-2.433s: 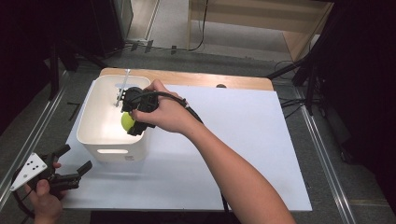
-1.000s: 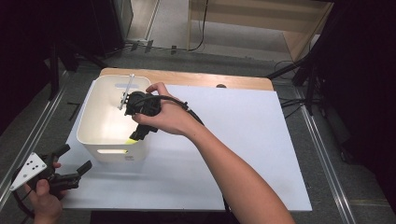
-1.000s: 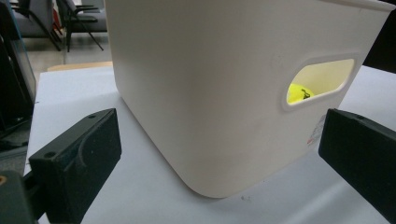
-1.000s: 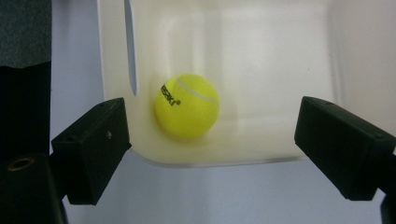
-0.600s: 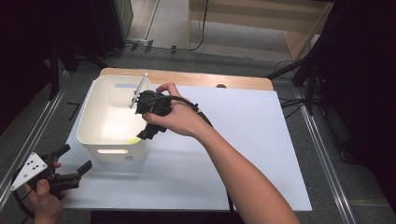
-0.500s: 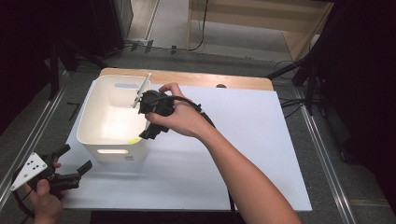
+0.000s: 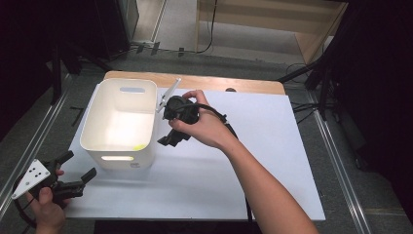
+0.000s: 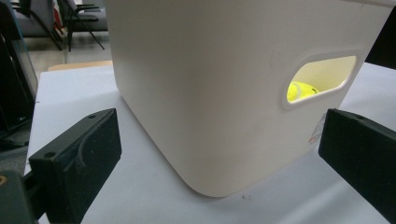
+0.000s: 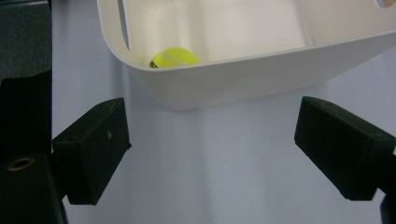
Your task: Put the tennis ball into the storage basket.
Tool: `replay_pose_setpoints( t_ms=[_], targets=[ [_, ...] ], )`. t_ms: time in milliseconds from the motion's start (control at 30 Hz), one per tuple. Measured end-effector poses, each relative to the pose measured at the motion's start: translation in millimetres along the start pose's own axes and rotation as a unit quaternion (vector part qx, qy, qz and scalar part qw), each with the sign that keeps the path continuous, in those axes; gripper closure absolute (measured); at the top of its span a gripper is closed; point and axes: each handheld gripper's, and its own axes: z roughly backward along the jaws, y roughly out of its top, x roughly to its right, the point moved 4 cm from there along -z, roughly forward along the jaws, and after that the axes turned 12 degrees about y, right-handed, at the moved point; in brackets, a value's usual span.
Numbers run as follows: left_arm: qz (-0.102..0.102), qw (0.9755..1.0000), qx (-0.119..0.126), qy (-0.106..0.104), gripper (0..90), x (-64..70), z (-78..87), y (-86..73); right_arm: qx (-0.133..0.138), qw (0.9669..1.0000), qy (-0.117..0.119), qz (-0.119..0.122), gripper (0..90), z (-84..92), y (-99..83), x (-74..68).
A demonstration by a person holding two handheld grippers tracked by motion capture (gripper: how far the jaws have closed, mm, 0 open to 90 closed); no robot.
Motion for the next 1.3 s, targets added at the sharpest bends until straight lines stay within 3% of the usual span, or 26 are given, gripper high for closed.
replay_pose_setpoints(
  t_ms=[567, 967, 1300],
  targets=[
    [-0.001, 1.0, -0.002, 0.001, 0.0, 0.9, -0.3, -0.2, 0.068, 0.9971, -0.019, -0.027, 9.4, 13.1, -56.6, -4.2],
    [-0.004, 1.0, -0.002, 0.002, 0.0, 0.9, -0.5, -0.2, 0.138, 0.988, -0.039, -0.055, 9.4, 26.7, -108.6, -3.8],
    [-0.005, 1.0, -0.003, 0.004, 0.0, 1.0, -0.7, -0.4, 0.193, 0.9759, -0.07, -0.075, 9.4, 37.6, -149.0, -5.7]
  ],
)
